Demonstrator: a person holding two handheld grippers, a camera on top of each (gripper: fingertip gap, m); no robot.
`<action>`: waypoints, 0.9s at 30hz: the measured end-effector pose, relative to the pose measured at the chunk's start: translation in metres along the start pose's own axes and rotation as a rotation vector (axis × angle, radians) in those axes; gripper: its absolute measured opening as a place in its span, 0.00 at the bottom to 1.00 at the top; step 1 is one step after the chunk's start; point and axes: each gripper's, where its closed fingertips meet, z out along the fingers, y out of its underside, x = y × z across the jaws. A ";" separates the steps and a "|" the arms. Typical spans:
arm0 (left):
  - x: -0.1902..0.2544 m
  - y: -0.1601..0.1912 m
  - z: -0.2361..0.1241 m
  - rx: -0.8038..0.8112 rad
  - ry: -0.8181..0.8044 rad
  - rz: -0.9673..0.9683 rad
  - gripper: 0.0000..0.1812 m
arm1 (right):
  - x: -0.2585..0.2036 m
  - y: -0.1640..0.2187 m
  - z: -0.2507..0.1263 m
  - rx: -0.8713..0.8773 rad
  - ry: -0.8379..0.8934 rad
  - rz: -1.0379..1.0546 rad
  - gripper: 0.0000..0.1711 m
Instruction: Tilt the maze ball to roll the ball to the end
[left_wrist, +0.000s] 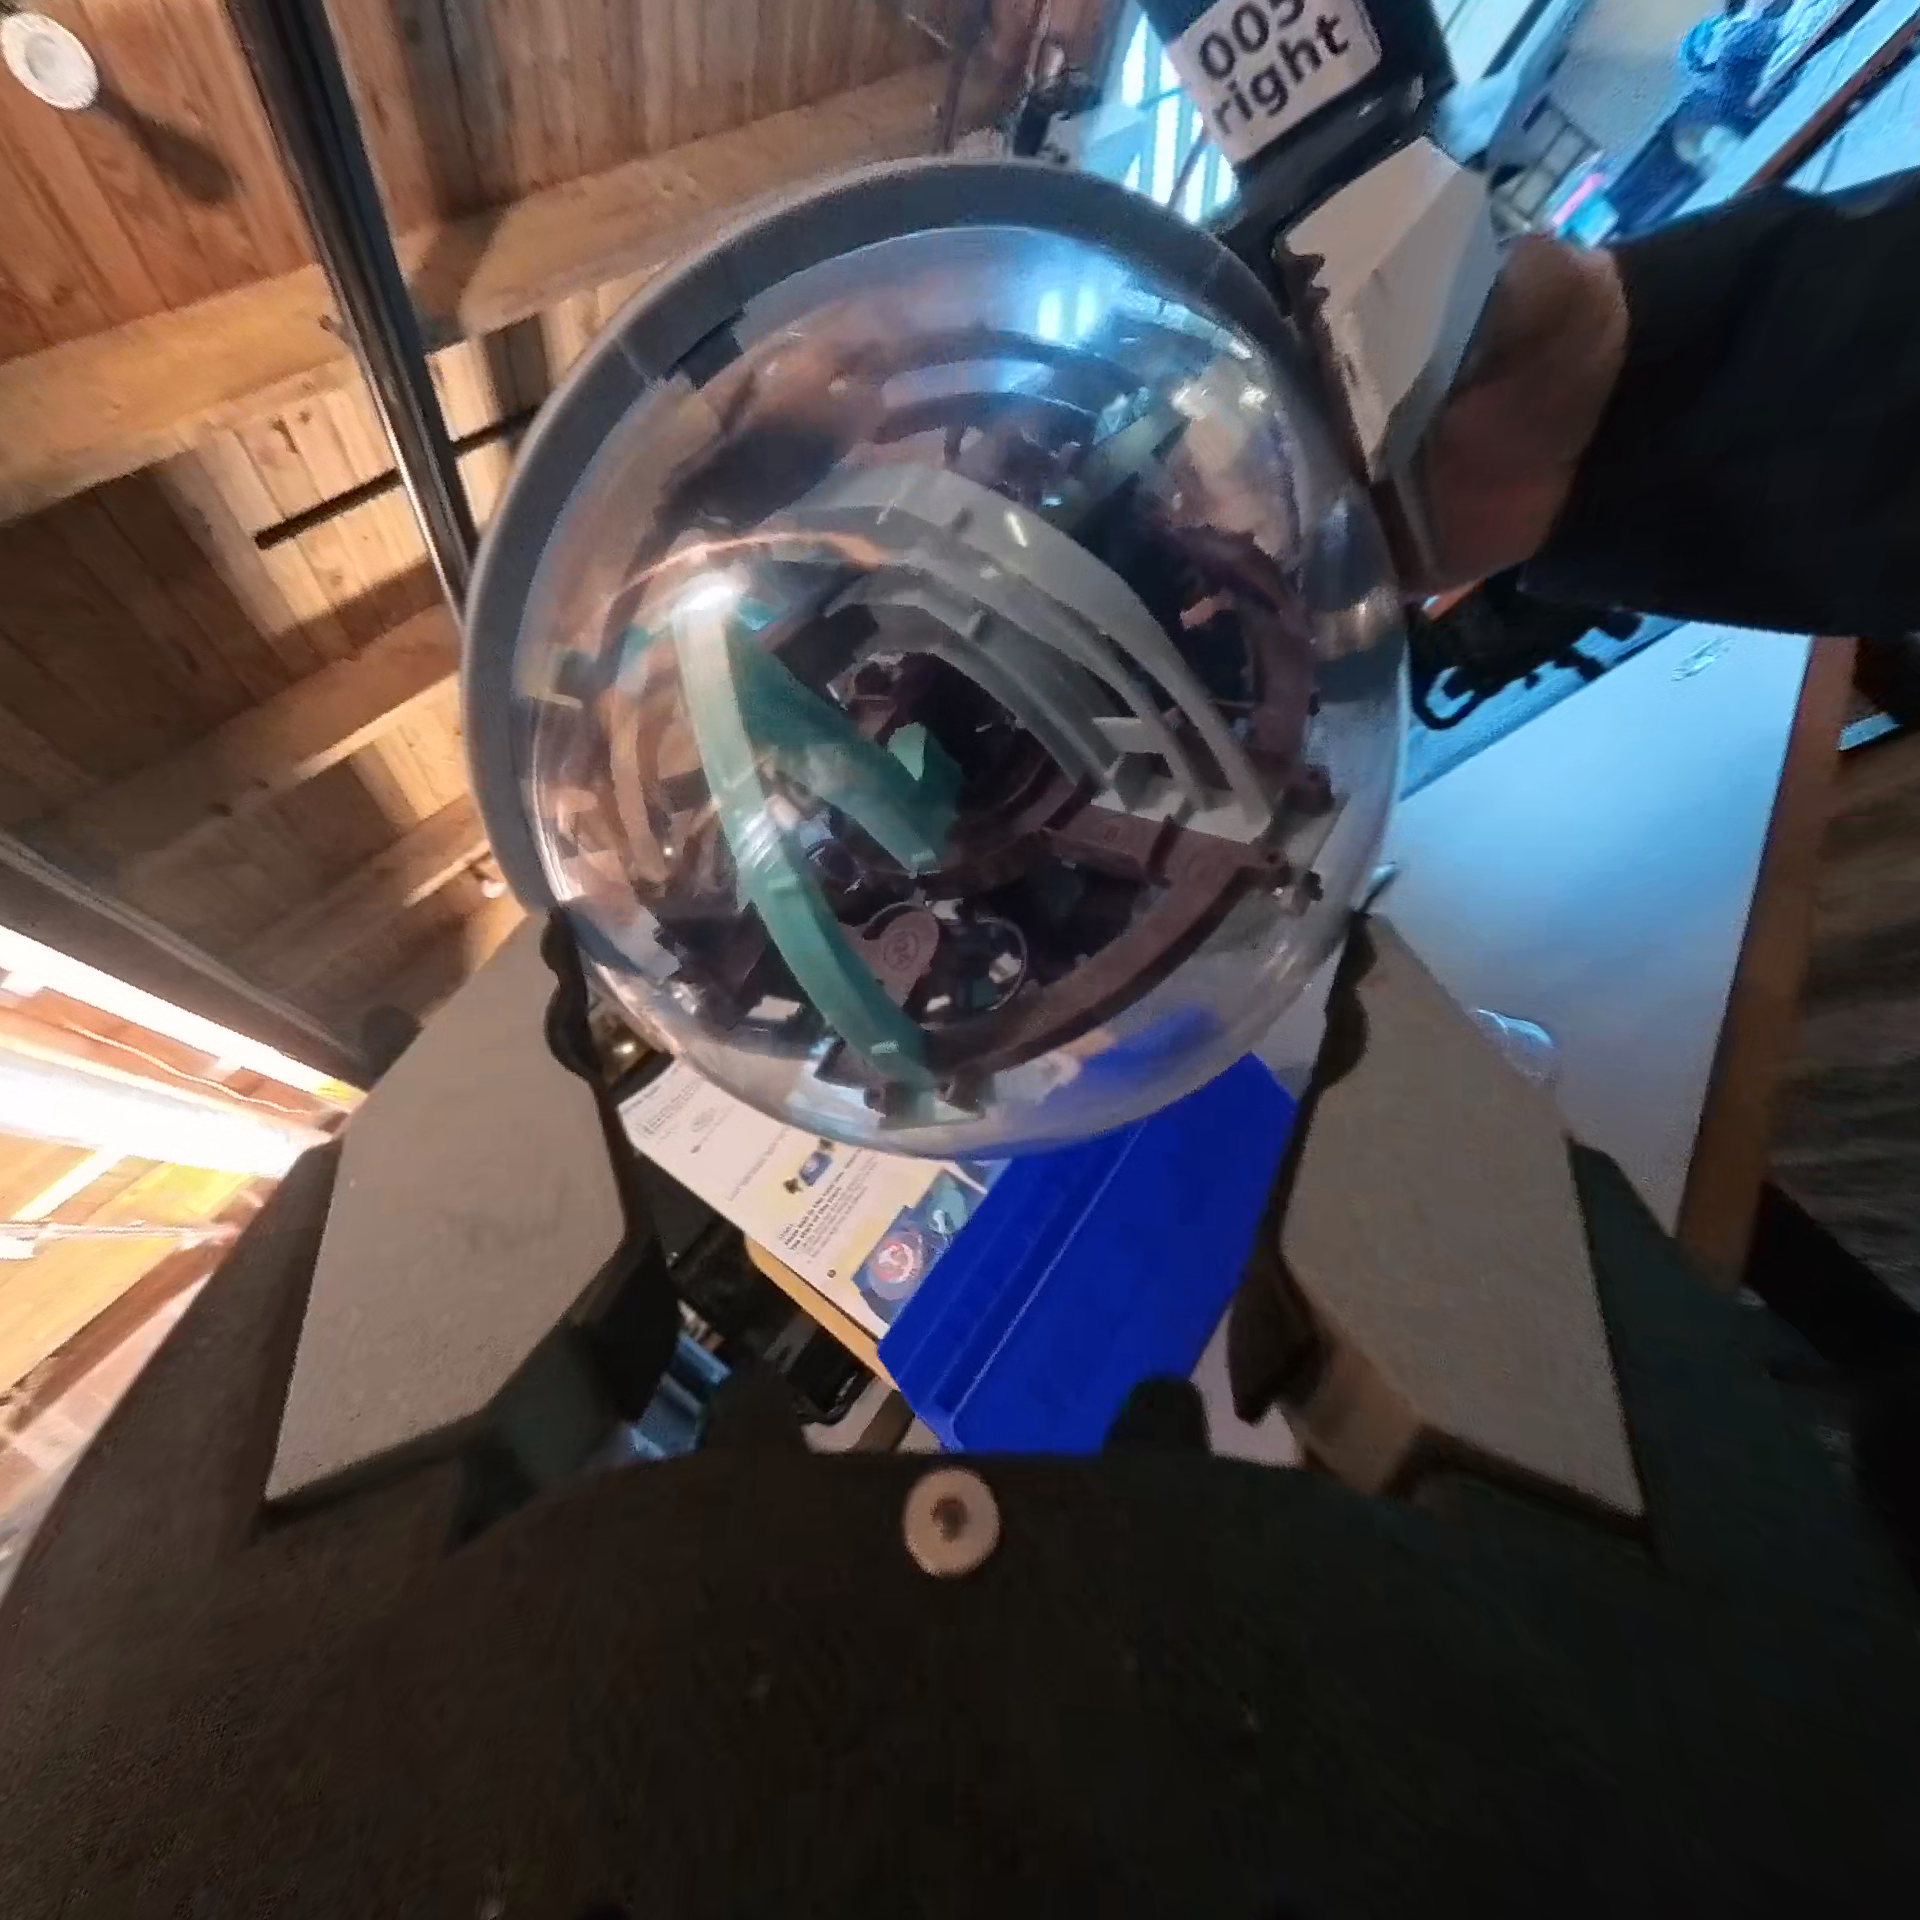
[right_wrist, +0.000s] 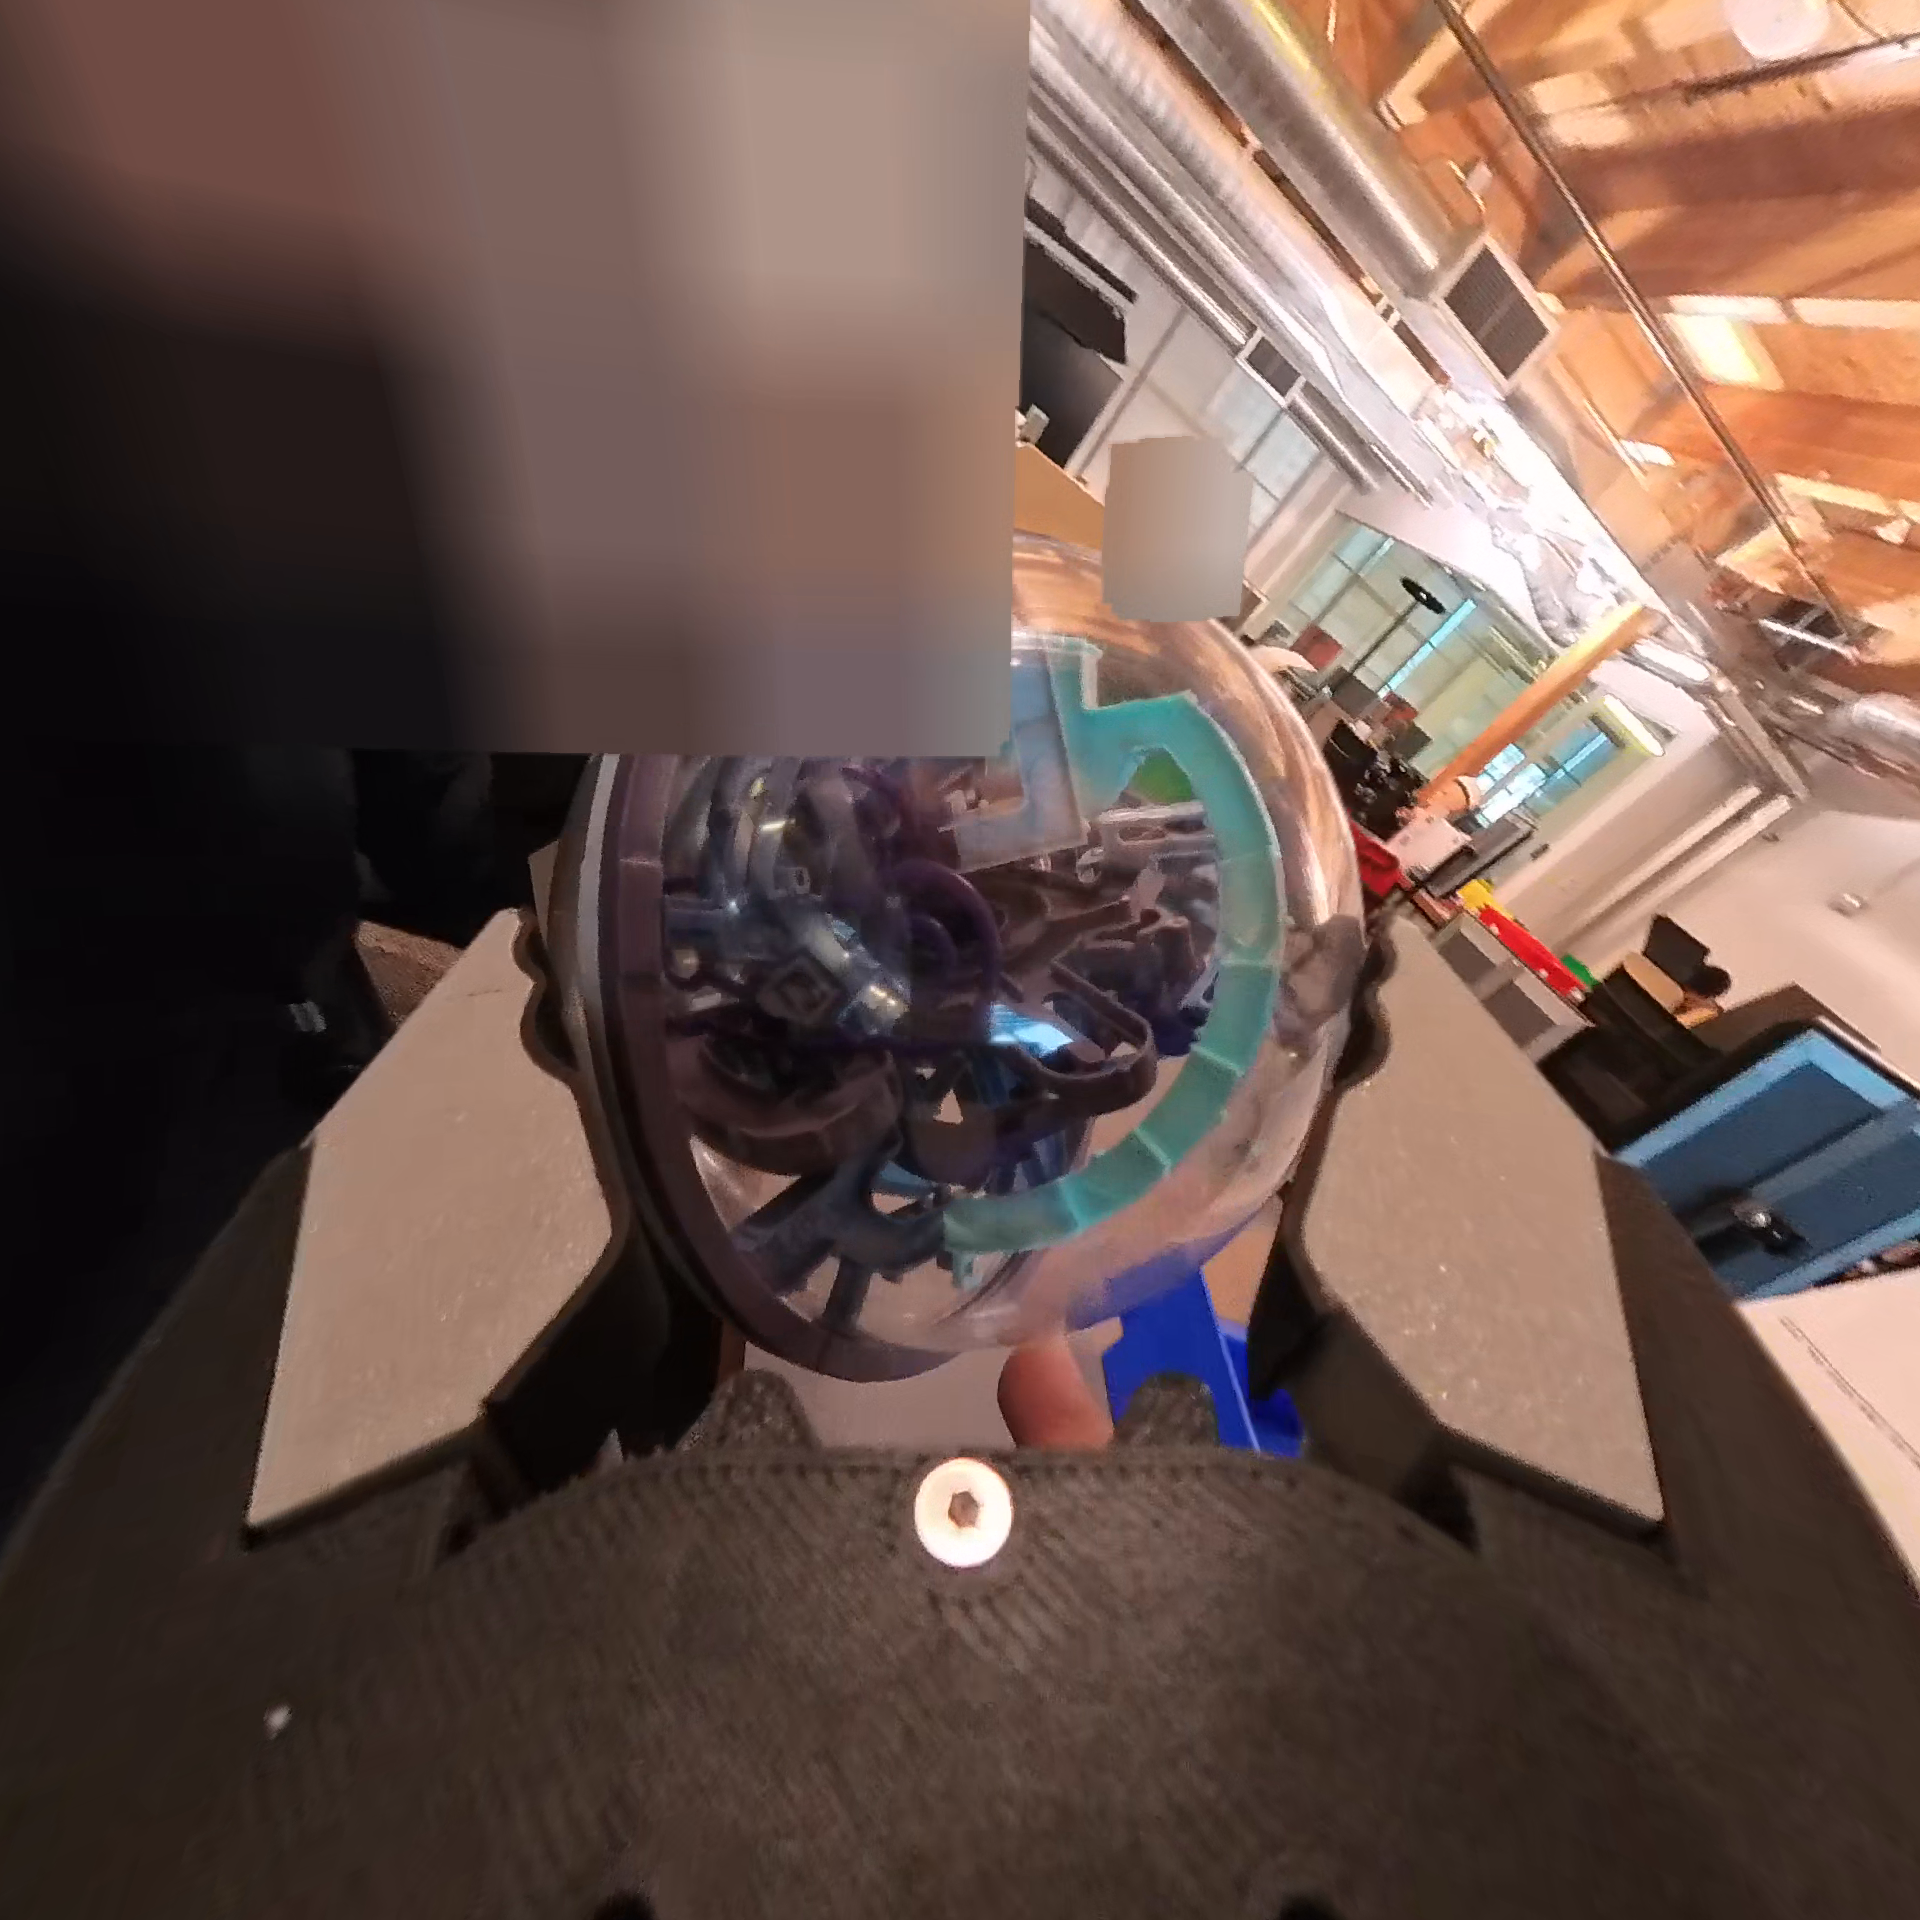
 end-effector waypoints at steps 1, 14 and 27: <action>-0.001 -0.003 0.000 0.003 -0.010 0.005 0.76 | 0.000 -0.002 -0.001 0.014 -0.014 0.000 0.85; -0.007 -0.032 -0.007 -0.001 -0.091 0.053 0.76 | -0.005 -0.024 -0.007 0.153 -0.137 0.040 0.84; -0.030 -0.010 -0.004 -0.011 -0.074 -0.053 0.76 | 0.015 -0.023 0.016 0.027 -0.071 0.053 0.84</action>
